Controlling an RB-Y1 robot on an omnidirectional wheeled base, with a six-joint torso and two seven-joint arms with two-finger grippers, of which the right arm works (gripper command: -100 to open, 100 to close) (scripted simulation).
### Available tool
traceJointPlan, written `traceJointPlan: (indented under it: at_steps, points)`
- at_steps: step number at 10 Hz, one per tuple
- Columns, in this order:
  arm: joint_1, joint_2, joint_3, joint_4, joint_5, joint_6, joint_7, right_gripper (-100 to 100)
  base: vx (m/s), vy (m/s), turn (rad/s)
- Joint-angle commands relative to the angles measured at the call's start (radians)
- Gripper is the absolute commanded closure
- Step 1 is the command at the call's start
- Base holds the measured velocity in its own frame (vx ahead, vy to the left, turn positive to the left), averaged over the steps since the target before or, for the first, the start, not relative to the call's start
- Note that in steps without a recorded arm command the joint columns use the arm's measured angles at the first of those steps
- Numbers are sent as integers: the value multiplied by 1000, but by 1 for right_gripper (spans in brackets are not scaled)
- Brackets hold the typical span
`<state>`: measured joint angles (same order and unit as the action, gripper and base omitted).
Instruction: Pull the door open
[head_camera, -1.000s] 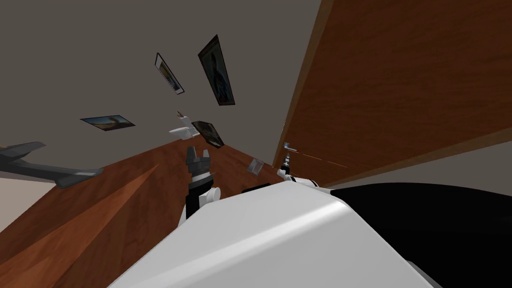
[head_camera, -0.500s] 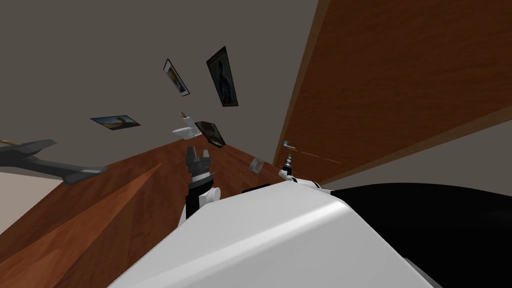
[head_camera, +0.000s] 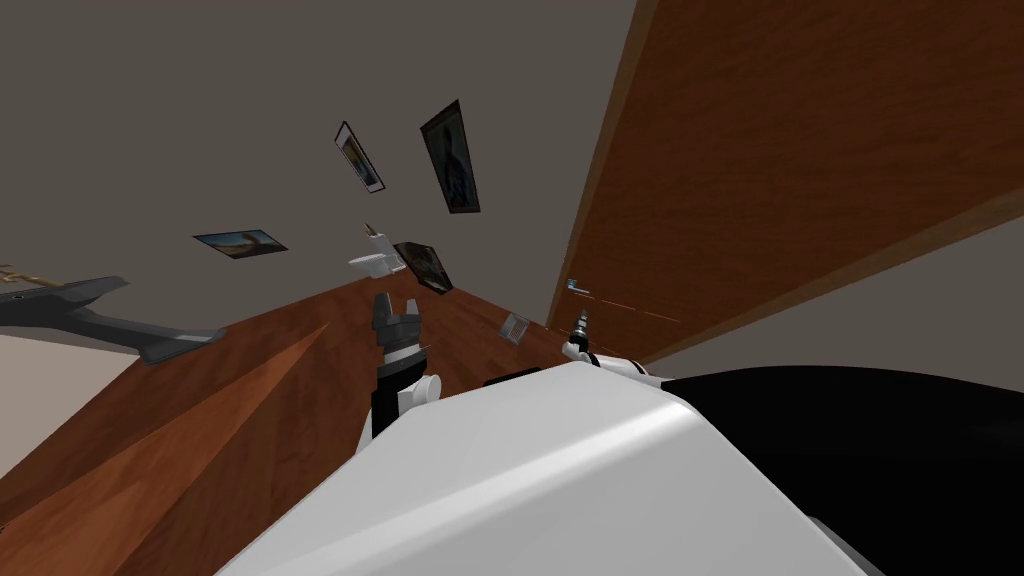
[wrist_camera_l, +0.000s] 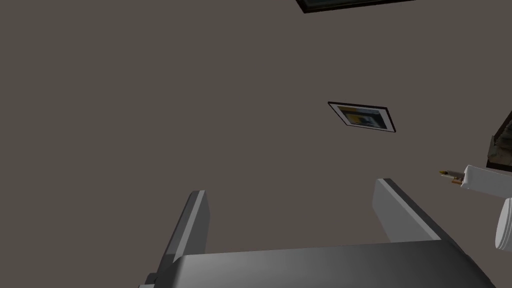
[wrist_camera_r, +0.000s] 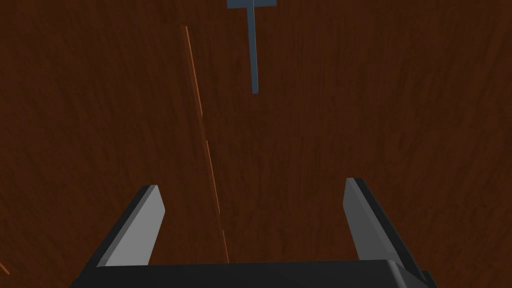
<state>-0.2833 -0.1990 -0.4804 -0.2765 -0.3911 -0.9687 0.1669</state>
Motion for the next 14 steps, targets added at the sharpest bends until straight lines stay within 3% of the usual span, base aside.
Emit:
traceJointPlan:
  at_steps: [1,4,5,7,8,9,14]
  points:
    - [24,13,-2,-50,-1,30,14,-100,11,-3,0]
    - [24,13,-2,-77,-1,30,14,-100,9,-6,1]
    - [41,-8,-3,-77,7,36,-16,-100,101,-49,24]
    - [47,-8,-3,-194,7,51,-16,-100,98,-25,8]
    - [41,-8,-3,-129,7,36,-16,-100,24,-1,5]
    - [41,-8,-3,-94,7,36,-16,-100,0,0,0]
    - [50,-21,-4,-77,12,40,-33,-100,85,-41,5]
